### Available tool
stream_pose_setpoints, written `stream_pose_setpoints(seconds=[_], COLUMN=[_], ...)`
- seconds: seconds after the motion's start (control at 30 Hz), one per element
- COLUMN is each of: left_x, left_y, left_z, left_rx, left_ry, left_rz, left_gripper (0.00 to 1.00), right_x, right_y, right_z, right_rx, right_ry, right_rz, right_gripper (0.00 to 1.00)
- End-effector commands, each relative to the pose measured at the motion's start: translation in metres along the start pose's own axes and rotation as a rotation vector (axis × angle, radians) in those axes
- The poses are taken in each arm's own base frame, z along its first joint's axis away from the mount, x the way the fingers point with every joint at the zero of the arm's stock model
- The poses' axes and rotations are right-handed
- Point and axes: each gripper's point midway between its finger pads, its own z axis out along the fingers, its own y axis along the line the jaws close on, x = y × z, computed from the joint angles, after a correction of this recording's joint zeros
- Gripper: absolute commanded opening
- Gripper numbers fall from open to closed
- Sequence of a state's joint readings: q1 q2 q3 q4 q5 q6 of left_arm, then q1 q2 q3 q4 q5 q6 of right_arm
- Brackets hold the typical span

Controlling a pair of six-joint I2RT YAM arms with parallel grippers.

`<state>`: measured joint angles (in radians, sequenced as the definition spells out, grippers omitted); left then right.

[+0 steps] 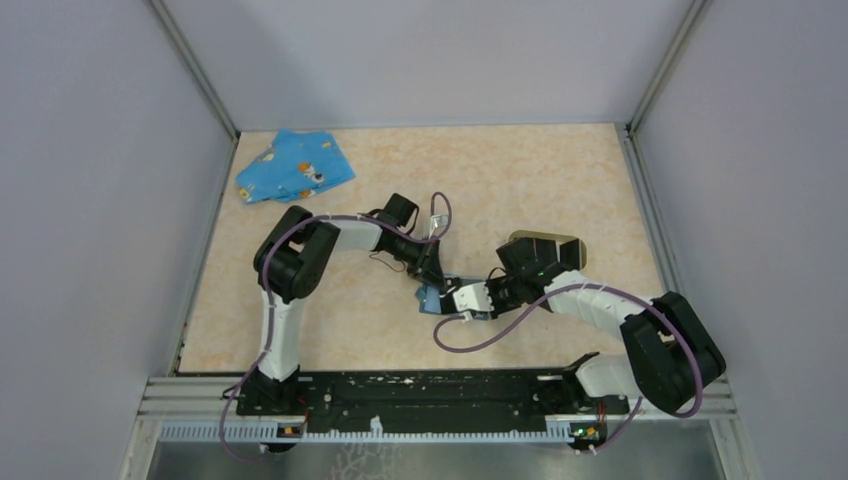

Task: Put the credit cards into the card holder
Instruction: Insert the credit card into the card holder.

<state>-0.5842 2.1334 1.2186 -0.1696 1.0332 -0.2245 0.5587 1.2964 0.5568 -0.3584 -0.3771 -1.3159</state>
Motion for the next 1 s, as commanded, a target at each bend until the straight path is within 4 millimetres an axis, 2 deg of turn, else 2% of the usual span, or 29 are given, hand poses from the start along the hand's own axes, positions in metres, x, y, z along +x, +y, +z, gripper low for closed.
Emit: stream_pose_setpoints(seconds=[0.0,0.57,0.97], left_x=[0.012,0.021,0.014], left_y=[0.015,0.021,0.022], left_z=[0.007,0.011,0.016], left_rx=[-0.048,-0.067,-0.058], left_ry=[0.041,0.091,0.09], left_rz=[-0.021,-0.104,-0.134], left_gripper=[0.0,0.0,0.0], right_x=[0.006,0.003,-0.007], right_y=[0.007,0.007,0.001], right_z=[0.008,0.016,0.015], right_rx=[-0.011,-0.016,0.008], right_ry=[0.034,0.046,0.026], right_rz=[0.006,-0.003,0.005], right_gripper=[0.13,0.13,0.13])
